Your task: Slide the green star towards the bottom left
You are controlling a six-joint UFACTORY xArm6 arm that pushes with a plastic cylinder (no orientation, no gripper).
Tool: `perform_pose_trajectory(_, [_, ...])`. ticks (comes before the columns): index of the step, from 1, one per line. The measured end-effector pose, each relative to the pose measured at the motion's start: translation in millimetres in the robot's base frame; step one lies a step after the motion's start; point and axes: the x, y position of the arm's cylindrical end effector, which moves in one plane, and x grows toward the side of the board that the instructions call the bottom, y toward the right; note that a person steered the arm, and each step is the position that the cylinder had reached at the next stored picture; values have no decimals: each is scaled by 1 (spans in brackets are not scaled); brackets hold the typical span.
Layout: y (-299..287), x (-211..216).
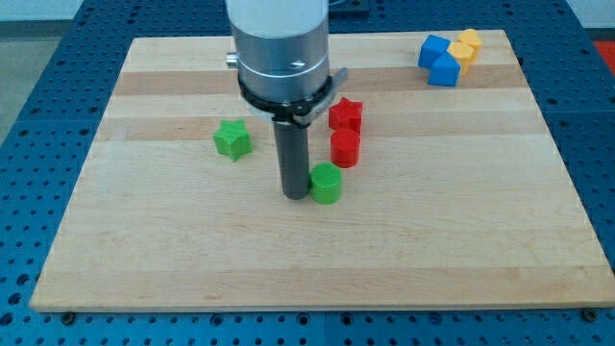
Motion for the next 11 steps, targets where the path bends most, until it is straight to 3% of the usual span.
perform_pose_trajectory(3, [21,0])
perform_pose_trajectory(6, [-123,12])
perform_pose_trajectory(7, [-169,-10])
perform_pose_trajectory(8, [-180,-54])
perform_pose_trajectory(9, [-171,-90])
perform_pose_trajectory(11, [-87,-124])
